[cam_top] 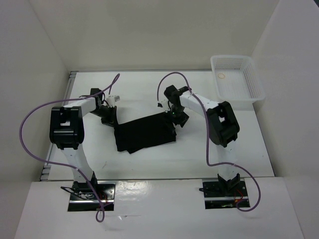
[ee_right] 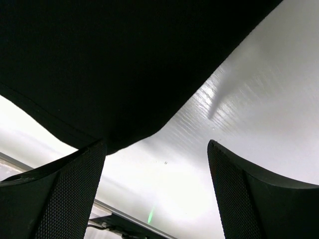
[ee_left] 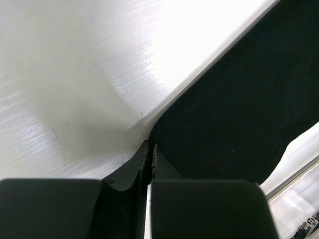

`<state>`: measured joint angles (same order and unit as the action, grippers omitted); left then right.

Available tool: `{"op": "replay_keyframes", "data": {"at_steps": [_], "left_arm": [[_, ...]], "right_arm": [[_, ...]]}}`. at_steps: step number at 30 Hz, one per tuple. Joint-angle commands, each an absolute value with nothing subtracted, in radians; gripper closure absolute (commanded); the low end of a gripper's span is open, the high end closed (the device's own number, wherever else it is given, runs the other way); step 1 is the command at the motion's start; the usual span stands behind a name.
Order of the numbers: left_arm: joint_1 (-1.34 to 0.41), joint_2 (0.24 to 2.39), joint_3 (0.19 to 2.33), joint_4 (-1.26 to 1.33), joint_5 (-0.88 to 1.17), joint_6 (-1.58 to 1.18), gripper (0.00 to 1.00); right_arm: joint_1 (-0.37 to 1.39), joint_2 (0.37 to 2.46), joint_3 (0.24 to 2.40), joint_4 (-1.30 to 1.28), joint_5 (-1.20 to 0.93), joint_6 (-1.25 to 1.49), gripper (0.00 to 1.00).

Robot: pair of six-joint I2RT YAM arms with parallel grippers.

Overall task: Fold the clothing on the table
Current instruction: Fold the skirt

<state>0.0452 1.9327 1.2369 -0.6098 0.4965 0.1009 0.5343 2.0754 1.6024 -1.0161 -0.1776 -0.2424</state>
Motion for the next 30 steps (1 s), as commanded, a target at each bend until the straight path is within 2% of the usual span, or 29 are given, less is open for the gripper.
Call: {"op": "replay_keyframes", "data": {"at_steps": [1, 13, 19, 30], "left_arm": [[0.054, 1.917, 1.227, -0.591, 0.440, 0.115, 1.00], [0.054, 1.917, 1.218, -0.591, 0.440, 0.115, 1.00], [0.054, 1.927, 1.218, -0.591, 0.440, 0.115, 1.00], [0.054, 1.936, 1.218, -0.591, 0.431, 0.115, 1.00]], "right_arm": [[0.541, 2.089, 1.629, -0.999, -0.201, -0.225, 0.14], [0.632, 2.062, 1.738, -1.018, -0.239, -0.225, 0.14], [0.641, 2.085, 1.756, -1.048, -0.353, -0.261, 0.14], [0.641, 2.230, 1.687, -1.014, -0.330, -0.299, 0.14]]}}
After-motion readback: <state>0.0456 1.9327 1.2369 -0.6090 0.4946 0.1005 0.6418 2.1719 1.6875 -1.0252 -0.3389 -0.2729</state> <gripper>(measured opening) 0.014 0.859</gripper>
